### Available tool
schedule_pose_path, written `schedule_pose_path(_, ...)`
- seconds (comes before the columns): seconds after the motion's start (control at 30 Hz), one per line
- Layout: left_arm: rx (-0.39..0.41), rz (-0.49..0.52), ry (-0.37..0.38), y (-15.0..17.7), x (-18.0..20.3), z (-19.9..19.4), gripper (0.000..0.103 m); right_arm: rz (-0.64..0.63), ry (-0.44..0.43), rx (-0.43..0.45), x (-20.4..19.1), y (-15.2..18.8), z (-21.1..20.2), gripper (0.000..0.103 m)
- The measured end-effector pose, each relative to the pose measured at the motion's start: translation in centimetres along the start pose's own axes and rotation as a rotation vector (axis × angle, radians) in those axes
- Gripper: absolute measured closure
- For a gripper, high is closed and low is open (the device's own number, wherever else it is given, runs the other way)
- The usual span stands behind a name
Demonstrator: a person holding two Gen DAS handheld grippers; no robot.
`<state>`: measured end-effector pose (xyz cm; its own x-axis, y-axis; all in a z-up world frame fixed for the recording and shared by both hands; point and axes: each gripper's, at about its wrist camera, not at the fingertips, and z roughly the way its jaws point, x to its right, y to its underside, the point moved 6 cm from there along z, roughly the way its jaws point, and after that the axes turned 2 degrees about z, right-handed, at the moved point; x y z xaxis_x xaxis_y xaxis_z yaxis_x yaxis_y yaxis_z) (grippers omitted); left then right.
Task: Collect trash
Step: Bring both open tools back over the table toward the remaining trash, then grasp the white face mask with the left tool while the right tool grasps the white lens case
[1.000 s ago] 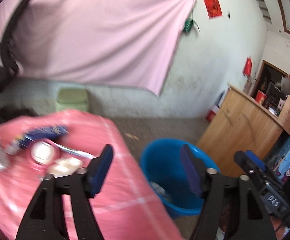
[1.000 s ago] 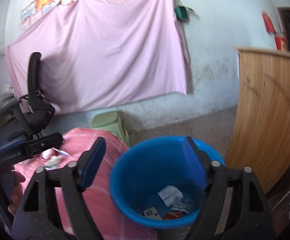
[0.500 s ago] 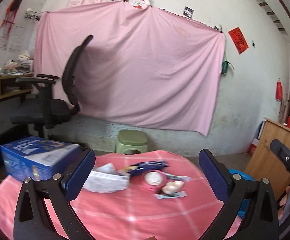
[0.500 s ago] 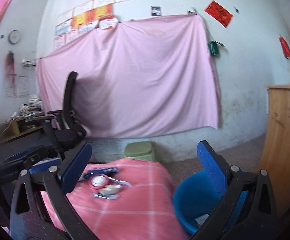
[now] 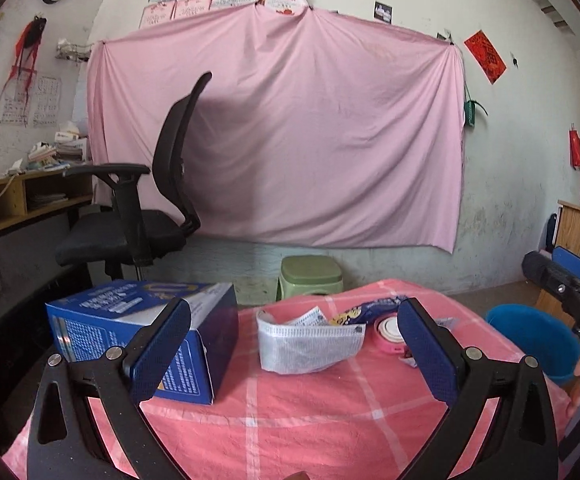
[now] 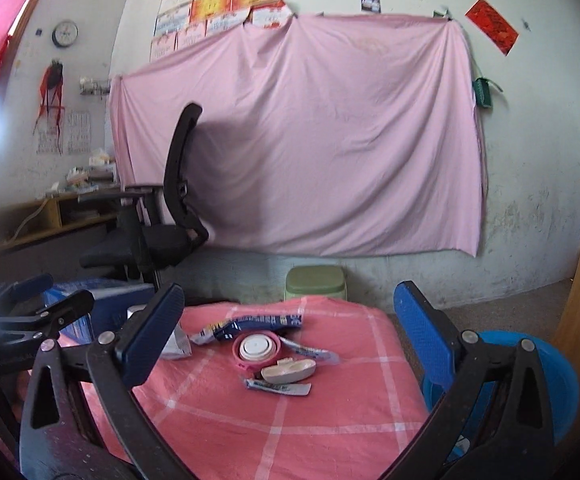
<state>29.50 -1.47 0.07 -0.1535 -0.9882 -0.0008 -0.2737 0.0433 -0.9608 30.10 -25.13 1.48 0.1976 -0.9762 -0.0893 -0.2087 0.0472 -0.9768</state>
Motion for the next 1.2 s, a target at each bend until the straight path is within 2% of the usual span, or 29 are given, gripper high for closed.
schedule_pose_path(0.27, -0.143, 0.004, 0.028, 1.9, 1.0, 4.2, 0.002, -0.003, -0.011, -0.241, 1.2, 2.9, 5.0, 0.000)
schedule_pose_path(0.53, -0.283, -0.043, 0.033, 3.0, 0.8, 7.9, 0.002, 0.003, -0.037, -0.467, 1.4, 6.2, 8.9, 0.000)
schedule_pose_path(0.83, -0.435, -0.066, 0.046, 4.5, 0.7, 11.7, 0.002, 0.014, -0.061, -0.567, 2.0, 7.4, 10.9, 0.000)
schedule_pose_path(0.9, -0.437, -0.038, 0.025, 4.5, 0.9, 12.0, 0.002, 0.011, -0.074, -0.585, 1.8, 7.7, 11.4, 0.000)
schedule_pose_path(1.03, -0.439, 0.015, 0.033, 4.7, 1.8, 12.3, 0.003, -0.004, -0.093, -0.623, 1.4, 8.4, 12.0, 0.002)
schedule_pose_path(1.2, -0.457, 0.033, 0.018, 5.1, 1.8, 12.9, 0.028, -0.014, -0.107, -0.664, 1.0, 9.1, 12.5, 0.011)
